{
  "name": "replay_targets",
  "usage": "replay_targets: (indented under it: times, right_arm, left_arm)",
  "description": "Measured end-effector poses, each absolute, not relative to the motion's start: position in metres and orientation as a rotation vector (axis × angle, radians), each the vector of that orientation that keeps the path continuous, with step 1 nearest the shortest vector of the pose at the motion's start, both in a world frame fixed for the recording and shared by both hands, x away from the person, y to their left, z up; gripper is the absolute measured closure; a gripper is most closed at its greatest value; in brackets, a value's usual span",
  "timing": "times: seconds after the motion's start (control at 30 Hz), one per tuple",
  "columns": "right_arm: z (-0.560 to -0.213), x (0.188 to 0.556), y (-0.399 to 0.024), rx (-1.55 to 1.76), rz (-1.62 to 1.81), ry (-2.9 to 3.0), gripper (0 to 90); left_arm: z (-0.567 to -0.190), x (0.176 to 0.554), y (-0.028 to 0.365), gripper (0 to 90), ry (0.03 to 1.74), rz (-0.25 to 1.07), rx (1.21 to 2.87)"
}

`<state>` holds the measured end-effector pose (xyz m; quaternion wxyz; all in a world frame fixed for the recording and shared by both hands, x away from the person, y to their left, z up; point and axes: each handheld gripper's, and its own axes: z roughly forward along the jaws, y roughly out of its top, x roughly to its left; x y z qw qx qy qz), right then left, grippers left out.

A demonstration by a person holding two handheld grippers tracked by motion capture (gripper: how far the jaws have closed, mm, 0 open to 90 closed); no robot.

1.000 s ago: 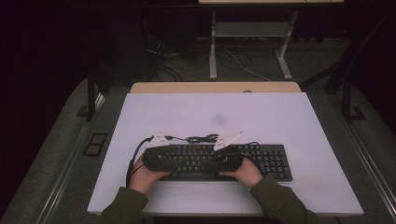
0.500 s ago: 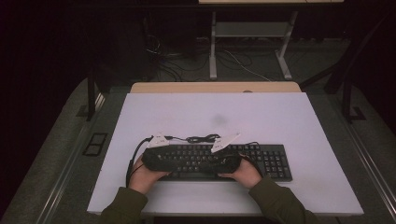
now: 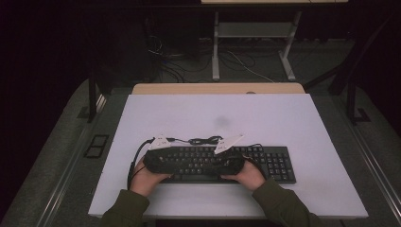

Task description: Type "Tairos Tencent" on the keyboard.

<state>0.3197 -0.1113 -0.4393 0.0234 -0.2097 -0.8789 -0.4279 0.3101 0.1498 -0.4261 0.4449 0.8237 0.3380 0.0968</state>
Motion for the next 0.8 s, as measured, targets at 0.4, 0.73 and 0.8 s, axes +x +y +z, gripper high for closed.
replay_targets:
  times: [0.4,0.73,0.8]
  right_arm:
    - [-0.434,0.321,-0.117,-0.669,-1.401,-2.686,77.4]
    - [-0.431,0.326,-0.124,-0.719,-1.468,-2.644,55.6]
    - [-0.431,0.328,-0.126,-0.72,-1.479,-2.639,51.9]
  left_arm:
    - [-0.425,0.31,0.151,30.7,0.837,0.248,2.042]
    - [-0.422,0.307,0.151,36.5,0.822,0.241,2.045]
    - [-0.422,0.306,0.151,39.5,0.82,0.234,2.044]
